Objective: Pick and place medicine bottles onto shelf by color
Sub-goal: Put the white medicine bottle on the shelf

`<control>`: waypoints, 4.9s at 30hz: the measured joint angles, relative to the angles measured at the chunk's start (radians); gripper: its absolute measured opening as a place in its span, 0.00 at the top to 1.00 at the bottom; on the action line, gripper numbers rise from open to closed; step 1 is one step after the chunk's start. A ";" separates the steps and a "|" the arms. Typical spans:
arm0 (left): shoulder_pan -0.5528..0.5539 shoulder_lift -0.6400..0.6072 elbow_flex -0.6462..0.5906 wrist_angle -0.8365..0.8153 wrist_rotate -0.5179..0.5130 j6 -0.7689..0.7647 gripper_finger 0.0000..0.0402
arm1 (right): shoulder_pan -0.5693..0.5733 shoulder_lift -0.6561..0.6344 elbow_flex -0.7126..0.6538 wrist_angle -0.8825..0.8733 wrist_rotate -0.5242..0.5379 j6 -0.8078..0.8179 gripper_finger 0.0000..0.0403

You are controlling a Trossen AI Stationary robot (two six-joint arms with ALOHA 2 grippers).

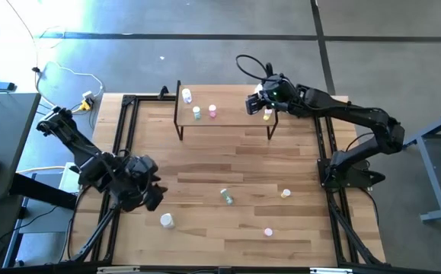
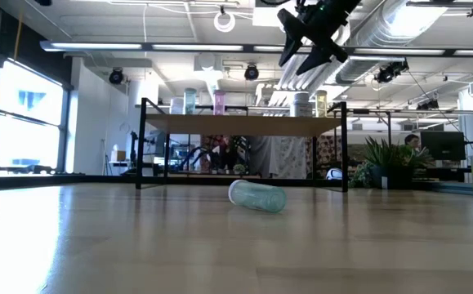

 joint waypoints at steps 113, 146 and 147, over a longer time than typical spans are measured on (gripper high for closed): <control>0.315 0.203 0.001 0.161 0.279 0.307 0.59 | 0.078 -0.098 0.000 -0.098 0.000 -0.097 0.40; 1.258 0.044 0.353 0.273 0.289 1.606 0.59 | 0.077 -0.098 0.000 -0.097 0.058 -0.098 0.40; 1.281 0.057 0.365 0.276 0.300 1.631 0.59 | 0.077 -0.098 0.000 -0.097 0.058 -0.098 0.40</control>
